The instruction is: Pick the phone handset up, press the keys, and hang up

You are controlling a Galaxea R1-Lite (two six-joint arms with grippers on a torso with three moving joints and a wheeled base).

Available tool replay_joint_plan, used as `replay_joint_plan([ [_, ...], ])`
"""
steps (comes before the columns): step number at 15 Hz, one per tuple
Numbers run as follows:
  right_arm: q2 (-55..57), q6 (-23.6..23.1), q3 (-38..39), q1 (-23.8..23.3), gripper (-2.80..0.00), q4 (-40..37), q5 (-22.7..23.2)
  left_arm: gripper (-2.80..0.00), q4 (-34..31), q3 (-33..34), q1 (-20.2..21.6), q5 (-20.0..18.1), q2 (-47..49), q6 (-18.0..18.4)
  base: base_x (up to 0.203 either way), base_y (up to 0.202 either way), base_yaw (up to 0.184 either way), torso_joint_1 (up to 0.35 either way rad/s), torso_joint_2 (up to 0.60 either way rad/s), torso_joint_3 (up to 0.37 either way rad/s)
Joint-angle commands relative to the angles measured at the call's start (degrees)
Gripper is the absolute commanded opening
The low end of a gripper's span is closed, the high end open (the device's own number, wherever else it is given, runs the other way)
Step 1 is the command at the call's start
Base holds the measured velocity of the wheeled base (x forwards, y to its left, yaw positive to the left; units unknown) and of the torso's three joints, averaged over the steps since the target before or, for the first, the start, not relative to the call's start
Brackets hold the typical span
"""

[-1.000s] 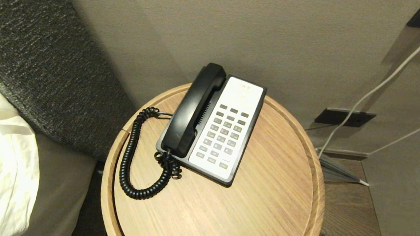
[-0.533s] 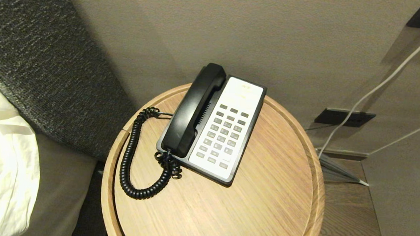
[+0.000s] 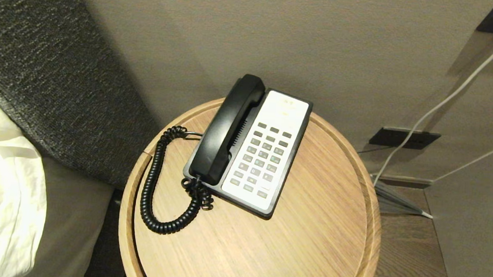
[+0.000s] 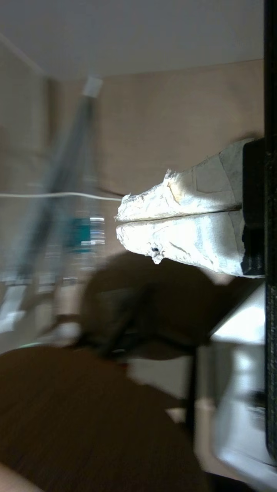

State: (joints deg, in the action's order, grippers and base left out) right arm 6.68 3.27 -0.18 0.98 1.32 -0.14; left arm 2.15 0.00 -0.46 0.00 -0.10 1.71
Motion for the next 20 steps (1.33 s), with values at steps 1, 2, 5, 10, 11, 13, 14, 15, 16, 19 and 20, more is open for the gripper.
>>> replay_joint_plan([
  [1, -7.1, -0.7, 1.2, -0.7, -2.80, 1.2, 0.0, -2.80, 0.1, 0.9, 0.0, 0.0, 0.1, 0.0, 0.000, 0.000, 0.000, 0.000, 0.00, 0.000],
  [2, -6.7, -2.4, 1.2, -0.9, -2.80, 1.2, 0.2, -2.80, 0.1, 0.9, 0.0, 0.0, 0.1, 0.1, 0.000, 0.000, 0.000, 0.000, 0.00, 0.000],
  [5, -6.8, -3.3, 1.3, -0.9, -2.80, 1.9, 0.5, -2.80, 0.1, 0.9, 0.0, 0.0, 0.1, 0.1, 0.000, 0.000, 0.000, 0.000, 0.00, 0.000],
  [10, -6.7, -2.3, 1.3, -0.9, -2.80, 2.0, 0.2, -2.80, 0.1, 0.9, 0.0, 0.0, 0.1, 0.1, 0.000, 0.000, 0.000, 0.000, 0.00, 0.000],
  [11, -6.7, -2.3, 1.3, -0.9, -2.80, 2.0, 0.2, -2.80, 0.1, 0.9, 0.0, 0.0, 0.1, 0.1, 0.000, 0.000, 0.000, 0.000, 0.00, 0.000],
  [13, -6.8, -2.3, 1.3, -0.9, -2.80, 2.0, 0.2, -2.80, 0.1, 0.9, 0.0, 0.0, 0.1, 0.0, 0.000, 0.000, 0.000, 0.000, 0.00, 0.000],
  [14, -6.8, -2.3, 1.3, -0.9, -2.80, 2.0, 0.2, -2.80, 0.1, 0.9, 0.0, 0.0, 0.1, 0.0, 0.000, 0.000, 0.000, 0.000, 0.00, 0.000],
  [15, -6.8, -2.3, 1.3, -0.9, -2.80, 2.0, 0.2, -2.80, 0.1, 0.9, 0.0, 0.0, 0.1, -0.3, 0.000, 0.000, 0.000, 0.000, 0.00, 0.000],
  [16, -6.8, -2.3, 1.3, -0.8, -2.80, 2.0, 0.2, -2.80, 0.1, 0.9, 0.0, 0.0, 0.1, -0.3, 0.000, 0.000, 0.000, 0.000, 0.00, 0.000],
  [19, -6.8, -2.3, 1.3, -0.9, -2.80, 2.0, 0.2, -2.80, 0.1, 1.0, 0.0, 0.0, 0.1, -0.7, 0.000, 0.000, 0.000, 0.001, 0.00, 0.022],
  [20, -6.8, -2.3, 1.3, -0.9, -2.80, 2.0, 0.2, -2.80, 0.1, 1.0, 0.0, 0.0, 0.1, -0.7, 0.000, 0.000, 0.000, 0.002, 0.00, 0.134],
])
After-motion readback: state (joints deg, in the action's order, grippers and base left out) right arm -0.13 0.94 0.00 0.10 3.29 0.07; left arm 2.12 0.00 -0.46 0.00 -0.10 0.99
